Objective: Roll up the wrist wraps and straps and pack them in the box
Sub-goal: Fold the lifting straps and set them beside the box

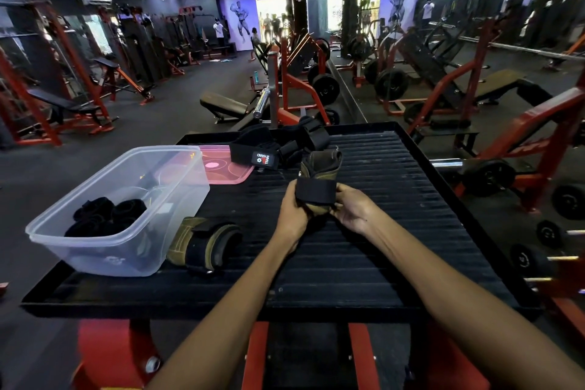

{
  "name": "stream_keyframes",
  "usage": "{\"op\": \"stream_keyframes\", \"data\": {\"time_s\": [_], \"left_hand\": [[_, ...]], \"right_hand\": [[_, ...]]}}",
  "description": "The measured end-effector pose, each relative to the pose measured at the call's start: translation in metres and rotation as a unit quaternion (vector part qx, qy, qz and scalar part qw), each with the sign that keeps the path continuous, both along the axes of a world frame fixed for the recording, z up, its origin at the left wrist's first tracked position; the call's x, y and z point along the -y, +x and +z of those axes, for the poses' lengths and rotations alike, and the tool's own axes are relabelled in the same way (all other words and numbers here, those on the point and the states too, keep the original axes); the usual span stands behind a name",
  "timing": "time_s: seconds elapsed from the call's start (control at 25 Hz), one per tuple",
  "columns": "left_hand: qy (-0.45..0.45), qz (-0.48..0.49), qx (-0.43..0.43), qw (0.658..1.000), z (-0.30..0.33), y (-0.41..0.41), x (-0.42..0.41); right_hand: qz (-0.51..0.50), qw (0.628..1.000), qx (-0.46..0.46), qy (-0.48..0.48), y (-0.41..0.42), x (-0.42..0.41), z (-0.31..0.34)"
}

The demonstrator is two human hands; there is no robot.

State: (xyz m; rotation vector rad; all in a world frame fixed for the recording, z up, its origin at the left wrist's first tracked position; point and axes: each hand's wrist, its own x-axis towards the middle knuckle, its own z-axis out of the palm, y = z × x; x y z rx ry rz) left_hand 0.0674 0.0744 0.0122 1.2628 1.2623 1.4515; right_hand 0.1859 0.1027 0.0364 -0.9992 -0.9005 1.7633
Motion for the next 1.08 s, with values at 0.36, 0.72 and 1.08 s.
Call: {"op": "stream_keyframes", "data": {"time_s": [0.36,0.72,1.08], "left_hand": [[-0.022,-0.026,0.033,0.999,0.000,0.004,-0.002],[-0.006,0.049,-0.234,0.971,0.001,-0.009,0.003],[0.046,0.072,-0.459,0.884,0.050,-0.045,0.068]], "right_hand": [[-0.020,0.999,-0.038,0.014,0.000,0.000,-0.003],[0.020,0.988,0.017,0.155,-0.006,0.003,0.000],[-0.059,0.941,0.222,0.248,-0.013,0.015,-0.008]]}}
